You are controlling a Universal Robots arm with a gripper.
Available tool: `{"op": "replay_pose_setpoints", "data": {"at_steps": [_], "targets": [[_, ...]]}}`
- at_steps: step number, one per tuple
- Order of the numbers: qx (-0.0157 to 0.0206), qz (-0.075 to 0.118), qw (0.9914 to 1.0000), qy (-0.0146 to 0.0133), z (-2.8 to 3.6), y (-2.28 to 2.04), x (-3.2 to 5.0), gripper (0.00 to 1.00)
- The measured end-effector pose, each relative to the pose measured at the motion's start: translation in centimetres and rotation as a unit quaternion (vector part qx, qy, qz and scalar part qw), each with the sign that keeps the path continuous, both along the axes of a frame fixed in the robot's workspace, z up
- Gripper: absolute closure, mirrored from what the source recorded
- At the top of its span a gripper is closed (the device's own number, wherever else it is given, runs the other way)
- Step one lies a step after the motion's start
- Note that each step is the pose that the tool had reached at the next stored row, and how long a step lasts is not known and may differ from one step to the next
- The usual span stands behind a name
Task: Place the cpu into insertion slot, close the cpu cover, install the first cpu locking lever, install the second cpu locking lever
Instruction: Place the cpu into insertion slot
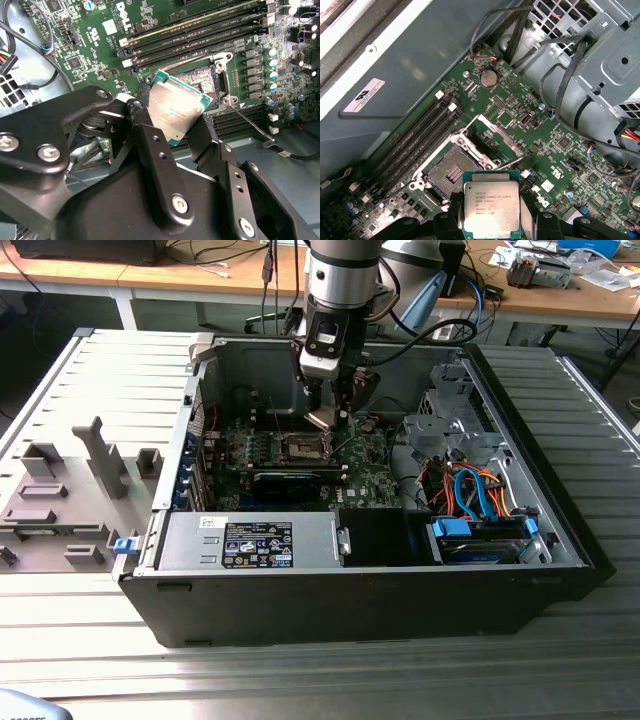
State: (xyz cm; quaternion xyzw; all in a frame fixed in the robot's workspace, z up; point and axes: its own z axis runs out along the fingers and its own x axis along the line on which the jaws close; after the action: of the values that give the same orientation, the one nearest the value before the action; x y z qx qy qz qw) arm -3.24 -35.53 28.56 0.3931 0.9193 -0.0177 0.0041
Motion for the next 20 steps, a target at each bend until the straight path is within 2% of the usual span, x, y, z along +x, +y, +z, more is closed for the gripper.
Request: {"op": "replay_pose_setpoints", "data": {"at_steps": [20], "targets": [[0.0,-0.01,0.99995,0.0,-0.05,0.0,0.0,0.46]]}}
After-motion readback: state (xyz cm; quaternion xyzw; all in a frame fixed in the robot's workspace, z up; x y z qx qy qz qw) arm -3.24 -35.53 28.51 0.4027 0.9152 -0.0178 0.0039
